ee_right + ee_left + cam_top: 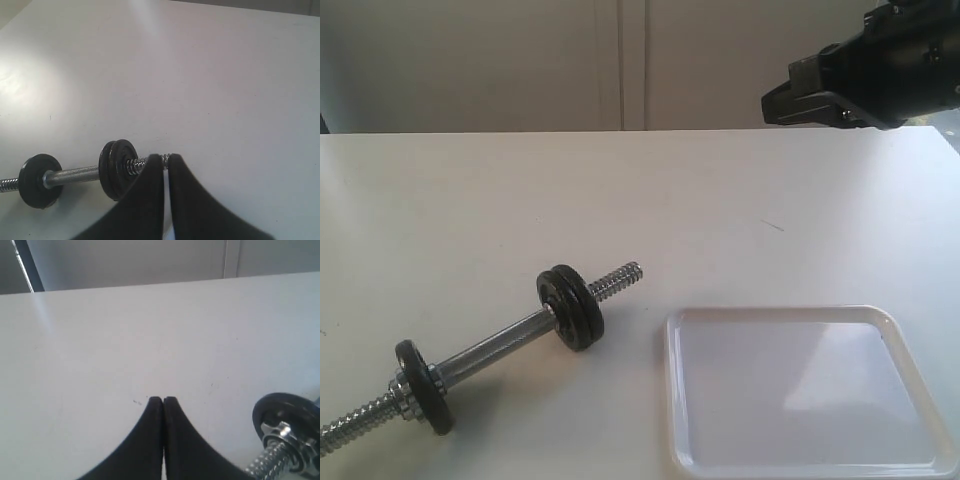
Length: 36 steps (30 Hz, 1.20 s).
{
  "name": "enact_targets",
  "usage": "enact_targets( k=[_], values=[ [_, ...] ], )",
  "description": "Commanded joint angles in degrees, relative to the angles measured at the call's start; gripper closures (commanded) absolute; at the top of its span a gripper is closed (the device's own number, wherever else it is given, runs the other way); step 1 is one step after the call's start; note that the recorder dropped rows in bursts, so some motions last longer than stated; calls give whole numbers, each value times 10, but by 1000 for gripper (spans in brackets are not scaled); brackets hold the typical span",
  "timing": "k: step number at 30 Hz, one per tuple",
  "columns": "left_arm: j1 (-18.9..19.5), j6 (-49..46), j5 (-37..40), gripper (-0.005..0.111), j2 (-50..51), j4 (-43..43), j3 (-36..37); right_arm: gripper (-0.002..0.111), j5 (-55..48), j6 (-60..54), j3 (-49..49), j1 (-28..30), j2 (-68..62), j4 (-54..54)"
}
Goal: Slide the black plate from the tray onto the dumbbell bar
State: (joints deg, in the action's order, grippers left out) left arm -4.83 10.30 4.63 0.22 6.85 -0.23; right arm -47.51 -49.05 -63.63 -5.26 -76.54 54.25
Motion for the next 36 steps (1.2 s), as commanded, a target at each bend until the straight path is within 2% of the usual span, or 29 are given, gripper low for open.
enact_targets(
  k=[1,6,10,14,20,36],
  values=[
    [1,0,85,107,-2,-6,2,104,3,-1,3,1,4,0],
    [-5,0,84,107,-2,-7,2,104,3,-1,3,1,4,0],
    [-5,0,84,107,-2,-65,2,104,3,-1,3,1,4,0],
    [-5,-5,84,107,-2,-69,2,104,3,-1,3,1,4,0],
    [-5,-77,84,107,-2,-83,2,104,3,-1,3,1,4,0],
    [-5,-77,72,107,-2,-96,2,104,3,-1,3,1,4,0]
  ],
)
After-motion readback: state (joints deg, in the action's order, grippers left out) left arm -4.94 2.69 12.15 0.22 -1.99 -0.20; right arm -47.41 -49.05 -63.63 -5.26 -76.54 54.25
